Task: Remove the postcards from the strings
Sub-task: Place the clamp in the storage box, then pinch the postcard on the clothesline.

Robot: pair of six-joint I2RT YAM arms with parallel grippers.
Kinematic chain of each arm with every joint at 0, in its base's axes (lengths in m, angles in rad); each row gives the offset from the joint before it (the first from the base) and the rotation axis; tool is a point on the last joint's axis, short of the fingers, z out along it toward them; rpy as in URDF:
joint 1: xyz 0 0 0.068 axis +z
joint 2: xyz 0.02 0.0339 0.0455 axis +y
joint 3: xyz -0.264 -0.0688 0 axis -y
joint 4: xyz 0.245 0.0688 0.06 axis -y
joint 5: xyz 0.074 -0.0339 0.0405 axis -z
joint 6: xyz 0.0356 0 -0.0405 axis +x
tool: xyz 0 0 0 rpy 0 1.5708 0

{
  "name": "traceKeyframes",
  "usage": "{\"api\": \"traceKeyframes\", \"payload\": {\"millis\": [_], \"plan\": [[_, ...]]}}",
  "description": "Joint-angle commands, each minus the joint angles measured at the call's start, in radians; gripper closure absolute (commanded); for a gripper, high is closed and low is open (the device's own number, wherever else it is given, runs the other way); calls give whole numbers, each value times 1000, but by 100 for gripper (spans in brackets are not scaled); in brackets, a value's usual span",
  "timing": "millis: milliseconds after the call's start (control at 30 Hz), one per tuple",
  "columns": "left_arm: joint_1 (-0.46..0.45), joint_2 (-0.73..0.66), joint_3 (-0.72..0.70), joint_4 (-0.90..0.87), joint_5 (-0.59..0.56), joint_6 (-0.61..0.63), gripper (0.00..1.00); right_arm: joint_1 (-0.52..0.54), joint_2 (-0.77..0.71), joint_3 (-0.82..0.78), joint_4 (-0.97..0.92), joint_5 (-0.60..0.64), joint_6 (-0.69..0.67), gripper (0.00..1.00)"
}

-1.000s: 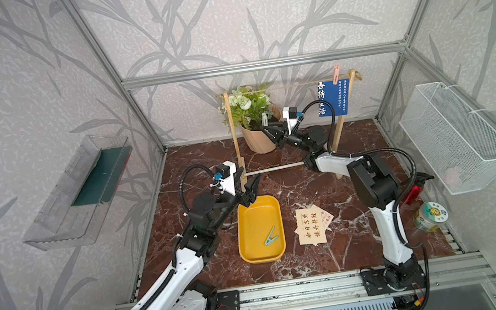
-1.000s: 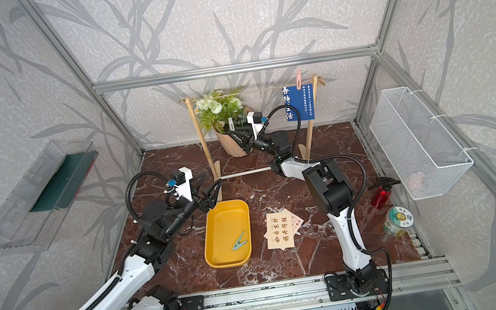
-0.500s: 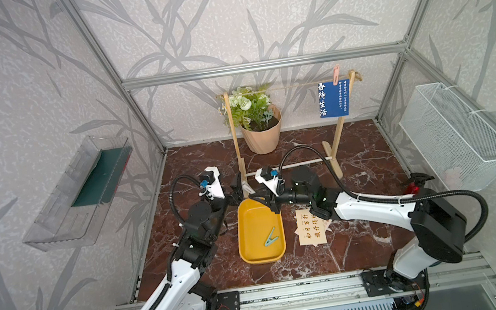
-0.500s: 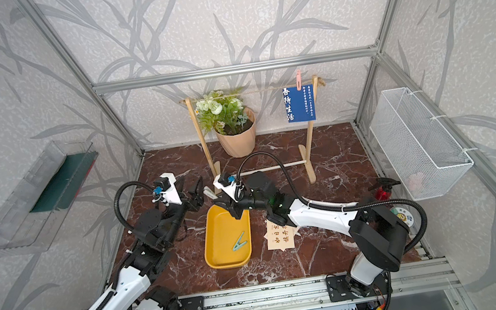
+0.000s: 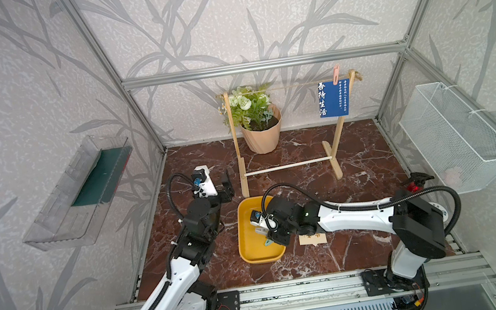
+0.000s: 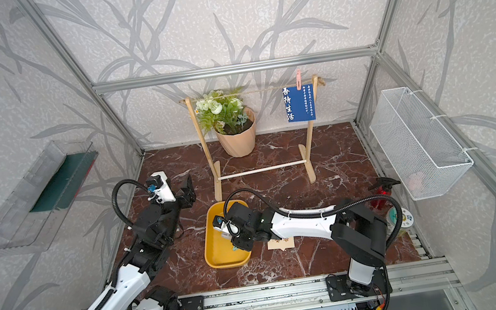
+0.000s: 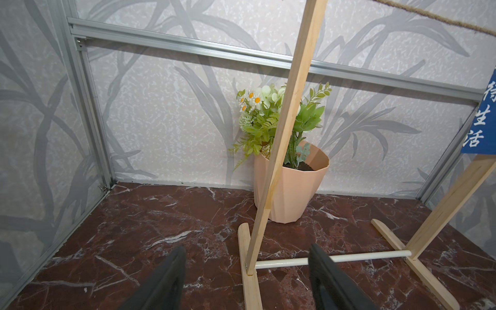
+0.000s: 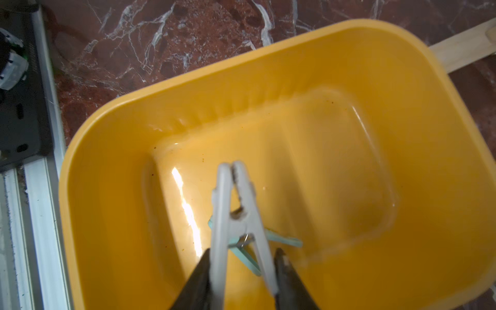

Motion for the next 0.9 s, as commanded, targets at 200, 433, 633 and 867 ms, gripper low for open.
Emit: {"api": "traceKeyframes", "payload": {"millis": [200, 433, 633, 867], "plan": [[-28, 220, 210, 120, 276, 41, 20, -16, -101, 20, 19, 88, -71, 12], [-80, 482, 516, 84, 524, 90, 19, -189, -375, 11, 98, 50, -71, 8], [-86, 765, 824, 111, 787, 37, 19, -475, -530, 82, 168, -31, 13, 7], [-127, 1084, 1167, 116, 884, -30, 18, -663, -506, 307, 160, -36, 67, 6]]}}
